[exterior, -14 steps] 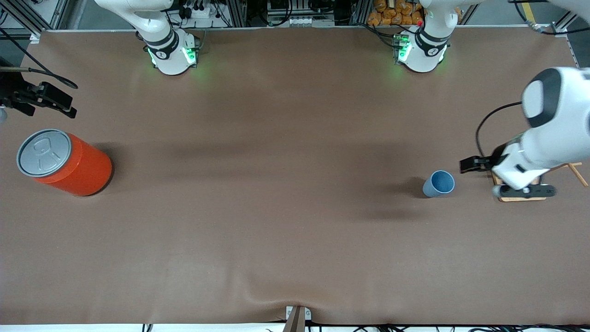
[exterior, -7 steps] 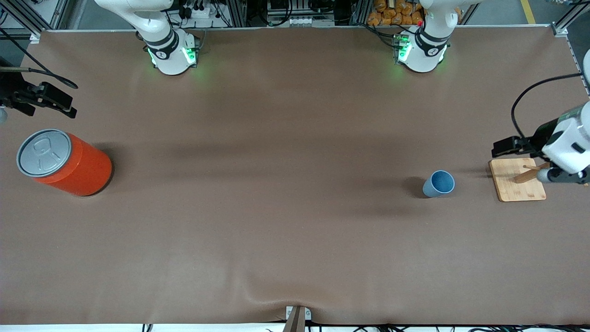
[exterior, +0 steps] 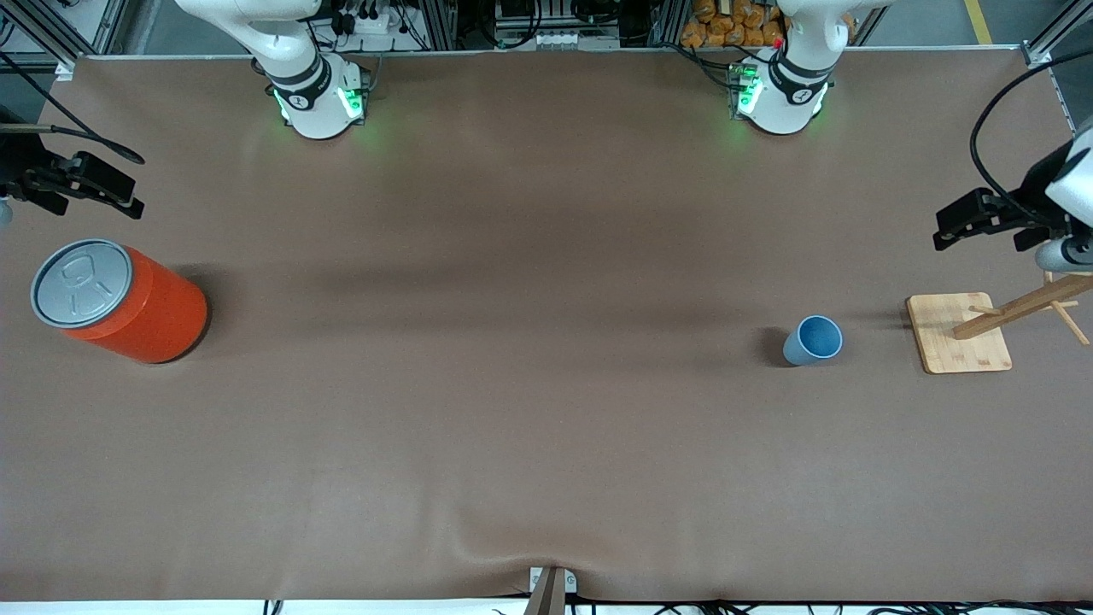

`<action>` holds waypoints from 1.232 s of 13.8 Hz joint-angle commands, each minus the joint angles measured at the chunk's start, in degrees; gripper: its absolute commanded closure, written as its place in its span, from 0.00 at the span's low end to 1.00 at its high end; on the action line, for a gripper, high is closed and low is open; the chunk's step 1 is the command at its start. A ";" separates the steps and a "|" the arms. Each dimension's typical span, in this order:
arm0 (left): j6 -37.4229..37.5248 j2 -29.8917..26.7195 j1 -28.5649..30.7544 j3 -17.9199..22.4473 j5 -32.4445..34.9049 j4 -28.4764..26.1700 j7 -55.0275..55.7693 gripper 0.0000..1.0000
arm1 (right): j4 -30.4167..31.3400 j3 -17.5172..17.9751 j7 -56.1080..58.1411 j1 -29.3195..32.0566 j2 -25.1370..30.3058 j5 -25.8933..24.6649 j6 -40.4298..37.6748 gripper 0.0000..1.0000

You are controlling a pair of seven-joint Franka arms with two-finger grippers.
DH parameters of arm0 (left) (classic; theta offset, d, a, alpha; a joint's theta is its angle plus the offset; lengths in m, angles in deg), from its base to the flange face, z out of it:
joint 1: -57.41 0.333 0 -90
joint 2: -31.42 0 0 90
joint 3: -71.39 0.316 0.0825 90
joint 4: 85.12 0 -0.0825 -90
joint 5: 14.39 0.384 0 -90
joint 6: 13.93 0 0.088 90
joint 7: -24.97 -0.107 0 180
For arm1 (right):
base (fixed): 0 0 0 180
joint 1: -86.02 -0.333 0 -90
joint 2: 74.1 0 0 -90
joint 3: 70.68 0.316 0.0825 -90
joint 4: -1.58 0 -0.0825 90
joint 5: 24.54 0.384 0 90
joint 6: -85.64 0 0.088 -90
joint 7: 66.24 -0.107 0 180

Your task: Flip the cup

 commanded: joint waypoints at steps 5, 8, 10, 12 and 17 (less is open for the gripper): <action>-2.12 -4.79 0.26 -0.07 0.43 -4.46 2.51 0.00 | 0.60 0.70 1.14 1.56 0.56 1.30 -0.09 0.00; -2.12 -4.26 0.43 0.19 0.51 -2.78 2.42 0.00 | 0.60 0.70 1.14 1.56 0.56 1.30 -0.09 0.00; -2.12 -4.26 0.17 -0.07 0.69 -1.73 2.68 0.00 | 0.60 0.70 1.14 1.56 0.56 1.30 -0.17 0.00; -1.86 -4.88 -1.75 0.71 0.95 -2.07 2.95 0.00 | 0.60 0.70 1.14 1.56 0.56 1.30 -0.17 0.00; 0.17 -7.41 -11.24 9.42 1.22 -4.34 3.91 0.00 | 0.60 0.70 1.14 1.74 0.56 1.30 -0.26 0.00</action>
